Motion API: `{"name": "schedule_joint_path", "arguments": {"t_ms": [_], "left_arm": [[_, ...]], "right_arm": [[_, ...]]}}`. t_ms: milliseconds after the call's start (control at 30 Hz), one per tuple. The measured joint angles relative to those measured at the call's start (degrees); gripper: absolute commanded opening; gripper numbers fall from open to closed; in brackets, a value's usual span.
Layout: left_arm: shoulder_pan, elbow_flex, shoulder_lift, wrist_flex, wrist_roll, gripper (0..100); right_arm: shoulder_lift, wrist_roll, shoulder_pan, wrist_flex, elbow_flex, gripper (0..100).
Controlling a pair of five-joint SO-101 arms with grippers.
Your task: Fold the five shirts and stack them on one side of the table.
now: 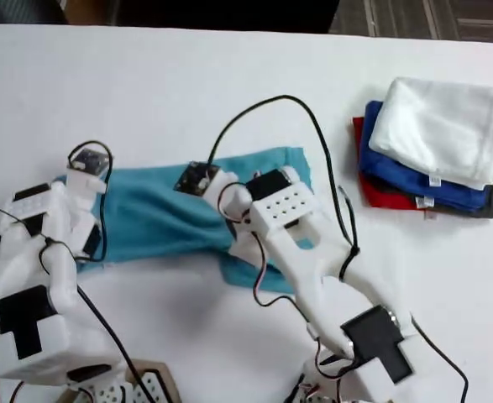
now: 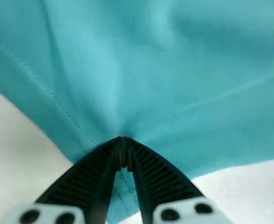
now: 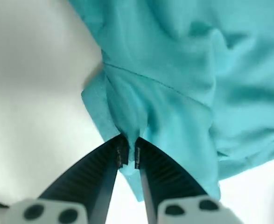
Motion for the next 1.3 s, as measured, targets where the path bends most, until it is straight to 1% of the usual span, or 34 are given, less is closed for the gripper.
{"name": "schedule_joint_path", "arguments": {"t_ms": [133,433,533,567,667,733,867,967,1033,1100,1167,1233,1300], "left_arm": [[0.00,0.00,0.00,0.00,0.00,3],[0.00,0.00,0.00,0.00,0.00,3],[0.00,0.00,0.00,0.00,0.00,3],[0.00,0.00,0.00,0.00,0.00,3],[0.00,0.00,0.00,0.00,0.00,3],[0.00,0.00,0.00,0.00,0.00,3],[0.00,0.00,0.00,0.00,0.00,3],[0.00,0.00,0.00,0.00,0.00,3],[0.00,0.00,0.00,0.00,0.00,3],[0.00,0.00,0.00,0.00,0.00,3],[0.00,0.00,0.00,0.00,0.00,3],[0.00,0.00,0.00,0.00,0.00,3],[0.00,0.00,0.00,0.00,0.00,3]], "right_arm": [[-0.35,0.00,-0.26,0.09,2.46,2.2],[-0.53,0.00,-8.26,-3.25,5.71,2.4],[-0.53,0.00,-8.09,-3.52,5.71,2.9],[-0.53,-0.09,-8.09,-3.52,5.71,4.5],[-0.53,0.00,-7.65,-3.43,5.71,13.4],[-0.53,0.00,-6.15,-3.08,5.71,16.1],[-0.53,0.00,-5.89,-0.53,5.36,11.8],[-2.20,0.00,-5.45,2.64,1.14,9.7],[-4.92,0.00,-3.96,3.34,-2.55,9.3],[-6.24,0.00,-0.62,2.46,-4.66,6.3],[-6.24,0.00,4.13,-0.97,-5.01,1.3],[-4.48,0.00,9.05,-5.80,-4.48,3.0],[0.35,0.00,13.36,-10.81,-3.60,2.9]]}}
